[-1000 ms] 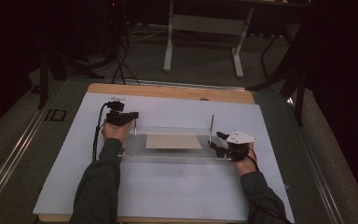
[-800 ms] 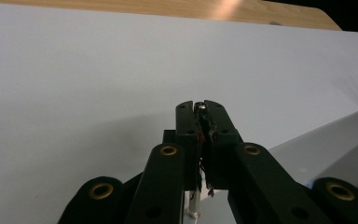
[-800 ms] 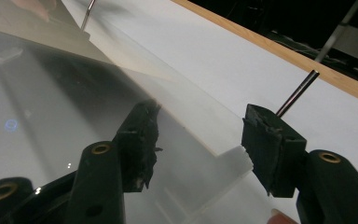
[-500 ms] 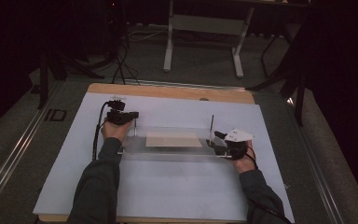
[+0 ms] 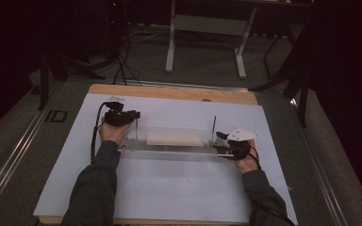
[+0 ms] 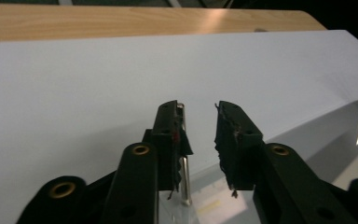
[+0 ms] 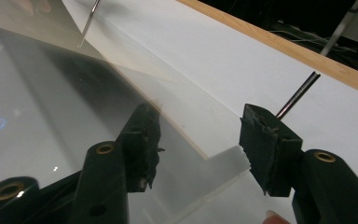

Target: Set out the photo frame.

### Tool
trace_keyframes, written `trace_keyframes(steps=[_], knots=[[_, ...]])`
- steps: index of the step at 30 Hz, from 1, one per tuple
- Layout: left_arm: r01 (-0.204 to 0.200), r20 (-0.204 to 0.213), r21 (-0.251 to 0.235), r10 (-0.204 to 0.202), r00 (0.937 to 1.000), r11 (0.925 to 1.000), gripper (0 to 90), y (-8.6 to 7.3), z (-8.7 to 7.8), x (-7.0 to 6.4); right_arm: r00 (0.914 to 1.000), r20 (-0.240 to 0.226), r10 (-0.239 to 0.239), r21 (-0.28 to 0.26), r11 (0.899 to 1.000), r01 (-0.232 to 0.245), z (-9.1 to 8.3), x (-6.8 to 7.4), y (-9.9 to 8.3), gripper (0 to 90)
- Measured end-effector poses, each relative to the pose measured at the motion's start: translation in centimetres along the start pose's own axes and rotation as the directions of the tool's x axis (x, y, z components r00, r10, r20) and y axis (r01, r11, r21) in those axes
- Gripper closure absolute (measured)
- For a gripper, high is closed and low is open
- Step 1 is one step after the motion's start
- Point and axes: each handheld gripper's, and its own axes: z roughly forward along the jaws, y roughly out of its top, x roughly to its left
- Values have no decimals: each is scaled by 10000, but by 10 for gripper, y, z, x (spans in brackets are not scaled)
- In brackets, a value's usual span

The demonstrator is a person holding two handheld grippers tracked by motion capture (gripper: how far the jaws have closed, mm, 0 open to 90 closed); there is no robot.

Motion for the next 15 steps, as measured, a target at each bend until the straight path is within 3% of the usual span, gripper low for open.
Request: trace_keyframes(steps=[7,15], knots=[[-619,243,-576,634,9977,9964,637,-9,-22,-2,10000,-24,24,0,10000,-24,0,0,1,461],[-667,375,-958,705,9968,9932,617,-27,-41,4,10000,-49,30,21,10000,-30,0,-1,2,462]])
